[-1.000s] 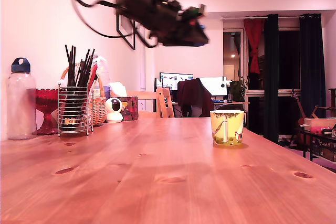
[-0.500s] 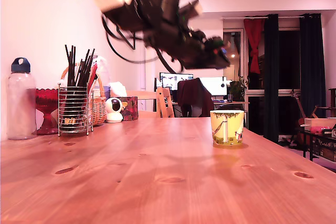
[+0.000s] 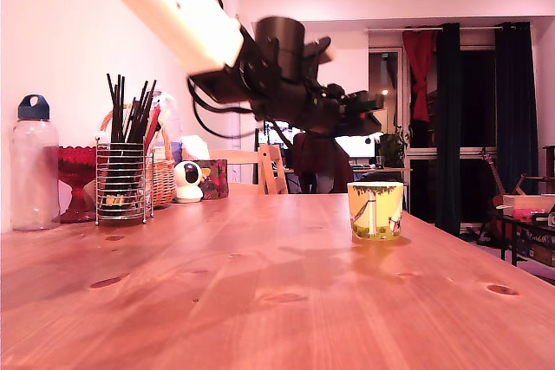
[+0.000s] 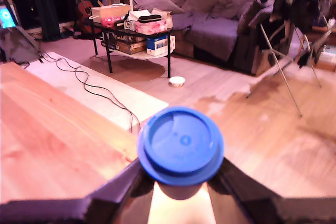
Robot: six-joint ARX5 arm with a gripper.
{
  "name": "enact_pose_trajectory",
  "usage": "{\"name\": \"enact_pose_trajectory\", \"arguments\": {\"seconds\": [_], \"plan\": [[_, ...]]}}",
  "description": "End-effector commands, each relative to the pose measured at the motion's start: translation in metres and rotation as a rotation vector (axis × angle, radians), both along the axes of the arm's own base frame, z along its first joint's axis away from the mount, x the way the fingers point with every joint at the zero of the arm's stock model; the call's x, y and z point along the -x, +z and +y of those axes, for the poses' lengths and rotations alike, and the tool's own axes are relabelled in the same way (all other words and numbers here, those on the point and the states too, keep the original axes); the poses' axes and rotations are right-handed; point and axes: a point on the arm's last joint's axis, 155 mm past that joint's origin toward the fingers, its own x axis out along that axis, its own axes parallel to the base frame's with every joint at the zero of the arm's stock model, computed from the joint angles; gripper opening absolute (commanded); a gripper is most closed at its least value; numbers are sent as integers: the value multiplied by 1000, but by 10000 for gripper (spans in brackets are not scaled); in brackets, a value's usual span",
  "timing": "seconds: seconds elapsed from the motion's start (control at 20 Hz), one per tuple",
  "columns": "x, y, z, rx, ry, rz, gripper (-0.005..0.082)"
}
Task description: Pick the coffee capsule and then drop it inside the coffee cup in front of you
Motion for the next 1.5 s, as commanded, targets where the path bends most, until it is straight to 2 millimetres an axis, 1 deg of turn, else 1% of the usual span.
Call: {"name": "enact_pose_trajectory", "arguments": {"seconds": [0.0,0.2,0.3,0.4,0.5,0.7,1.05,1.45], "plan": [[-6,-19,-6,23,6,40,180],[-16,-29,-11,21,19,50,180],[-18,-35,-11,16,22,56,180],[-17,-50,-11,-1,25,102,180],[-16,-59,-10,-17,26,124,180],[-16,-63,-9,-19,32,144,180],[-11,-81,-9,-55,54,221,180],[-10,-85,-8,-66,58,234,181]]}}
